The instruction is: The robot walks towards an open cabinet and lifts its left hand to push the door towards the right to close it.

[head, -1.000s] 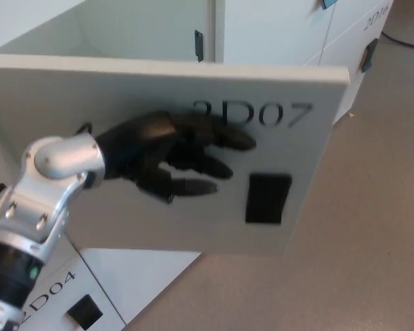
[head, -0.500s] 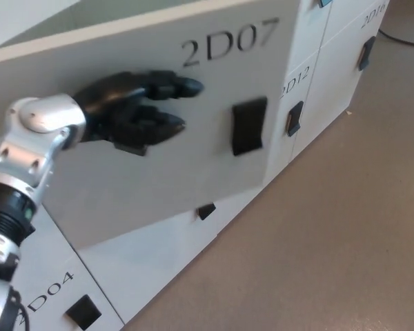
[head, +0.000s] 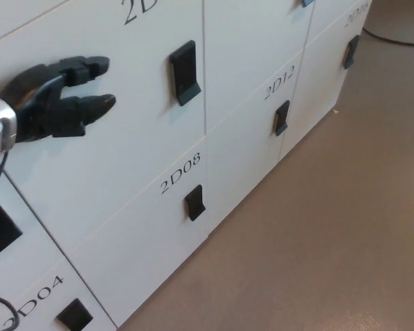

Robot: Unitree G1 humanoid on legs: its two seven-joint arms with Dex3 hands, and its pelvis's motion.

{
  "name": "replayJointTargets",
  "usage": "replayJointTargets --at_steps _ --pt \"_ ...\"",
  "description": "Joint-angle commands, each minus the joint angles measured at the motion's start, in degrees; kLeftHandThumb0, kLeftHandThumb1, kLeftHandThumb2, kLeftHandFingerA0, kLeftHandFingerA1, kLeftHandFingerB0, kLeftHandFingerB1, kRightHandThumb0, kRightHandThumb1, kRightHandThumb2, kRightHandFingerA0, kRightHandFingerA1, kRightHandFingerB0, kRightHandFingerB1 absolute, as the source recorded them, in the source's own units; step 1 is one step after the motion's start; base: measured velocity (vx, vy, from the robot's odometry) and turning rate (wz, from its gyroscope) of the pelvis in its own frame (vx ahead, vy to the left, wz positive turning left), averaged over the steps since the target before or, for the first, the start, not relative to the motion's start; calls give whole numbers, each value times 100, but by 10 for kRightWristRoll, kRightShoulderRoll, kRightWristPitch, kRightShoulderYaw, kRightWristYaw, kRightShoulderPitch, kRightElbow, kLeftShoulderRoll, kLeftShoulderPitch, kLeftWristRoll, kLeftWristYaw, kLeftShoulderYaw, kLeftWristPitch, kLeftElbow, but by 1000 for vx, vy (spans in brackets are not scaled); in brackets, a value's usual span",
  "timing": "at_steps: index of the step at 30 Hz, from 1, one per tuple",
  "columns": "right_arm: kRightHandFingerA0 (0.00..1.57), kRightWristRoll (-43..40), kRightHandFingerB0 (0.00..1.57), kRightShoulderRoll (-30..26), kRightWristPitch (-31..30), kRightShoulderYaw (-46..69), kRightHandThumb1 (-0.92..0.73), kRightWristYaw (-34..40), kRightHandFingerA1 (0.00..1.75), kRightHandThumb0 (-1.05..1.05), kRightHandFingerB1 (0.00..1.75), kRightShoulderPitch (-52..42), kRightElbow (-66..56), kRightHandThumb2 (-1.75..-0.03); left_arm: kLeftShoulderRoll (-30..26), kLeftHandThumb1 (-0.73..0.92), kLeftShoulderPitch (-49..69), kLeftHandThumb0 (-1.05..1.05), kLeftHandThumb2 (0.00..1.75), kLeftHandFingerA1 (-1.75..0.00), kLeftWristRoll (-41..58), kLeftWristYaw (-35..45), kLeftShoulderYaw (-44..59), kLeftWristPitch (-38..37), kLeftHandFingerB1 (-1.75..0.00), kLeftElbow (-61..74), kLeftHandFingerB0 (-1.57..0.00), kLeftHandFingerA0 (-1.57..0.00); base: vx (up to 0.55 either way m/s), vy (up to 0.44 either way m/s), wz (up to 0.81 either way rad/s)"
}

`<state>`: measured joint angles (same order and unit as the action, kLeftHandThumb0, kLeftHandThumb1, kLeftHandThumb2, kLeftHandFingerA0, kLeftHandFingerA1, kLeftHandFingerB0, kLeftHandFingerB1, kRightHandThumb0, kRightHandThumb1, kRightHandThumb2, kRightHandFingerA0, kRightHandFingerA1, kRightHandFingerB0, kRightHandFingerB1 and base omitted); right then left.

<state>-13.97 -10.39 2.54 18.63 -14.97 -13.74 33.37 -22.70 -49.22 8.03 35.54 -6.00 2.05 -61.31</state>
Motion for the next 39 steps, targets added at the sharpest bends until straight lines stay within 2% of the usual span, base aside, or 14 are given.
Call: replayJointTargets --at_steps 1,2,4,12,16,17,19,20,22,23,25,26,29,39 --pt "58 -16 47 -4 -35 9 -65 -3 44 -24 40 -40 -53 -59 -120 71 -23 -56 61 -2 38 -177 129 -21 0 -110 0 0 0 0 0" --pt "59 -16 48 -4 -34 10 -67 -4 46 -24 41 -42 -55 -59 -109 58 -30 -59 75 -6 33 -175 130 -21 -3 -107 0 0 0 0 0" --pt "56 -18 46 -4 -32 11 -66 -5 45 -24 40 -44 -56 -59 -88 52 -41 -69 83 -9 32 -157 128 -17 -10 -90 0 0 0 0 0" --pt "56 -22 47 -4 -34 15 -66 -9 45 -24 41 -50 -66 -59 -23 52 -17 -71 86 -14 17 -33 103 -25 -11 80 0 0 0 0 0" --pt "56 -19 46 -8 -48 12 -67 -6 45 -23 40 -53 -82 -59 18 56 120 -79 88 -28 47 18 42 44 -12 466 -6 -7 2 -1 2" --pt "56 -17 46 -8 -49 10 -67 -5 44 -23 40 -51 -85 -60 16 53 151 -68 90 -36 64 31 18 54 -27 561 -3 -1 0 0 0" --pt "56 -15 46 -8 -49 9 -67 -4 44 -23 40 -50 -87 -60 15 53 171 -68 90 -36 76 40 3 62 -27 624 -3 -1 0 0 0" --pt "55 -15 45 -9 -50 8 -67 -2 44 -23 40 -47 -87 -60 4 64 193 -58 60 -33 112 44 -19 102 -31 714 -25 -24 0 0 0" --pt "55 -15 45 -10 -50 7 -67 -1 44 -23 40 -42 -87 -60 -7 64 215 -58 60 -33 152 44 -39 151 -31 807 -25 -24 20 8 4" --pt "55 -14 45 -11 -54 7 -65 1 44 -23 40 -41 -91 -59 -23 60 236 -59 59 -40 172 49 -59 163 -37 869 -44 -50 0 0 0" --pt "55 -14 45 -12 -58 7 -65 3 44 -23 40 -40 -97 -59 -40 60 258 -59 59 -40 188 54 -79 168 -37 930 -44 -50 0 0 0" --pt "60 -10 46 -13 -57 4 -63 6 47 -25 40 -38 -105 -59 -61 64 296 -55 60 -43 194 68 -110 153 -39 979 -54 -63 0 0 0" --pt "58 -7 47 -18 -55 1 -67 2 44 -25 40 -31 -110 -60 -109 66 455 -59 60 -42 147 93 -201 66 -38 1050 -49 -59 0 0 0" --pt "61 1 48 -23 -76 -4 -67 16 45 -23 40 7 -101 -60 -142 60 698 -66 68 -43 51 119 -206 -76 -39 933 -46 -57 0 0 0"
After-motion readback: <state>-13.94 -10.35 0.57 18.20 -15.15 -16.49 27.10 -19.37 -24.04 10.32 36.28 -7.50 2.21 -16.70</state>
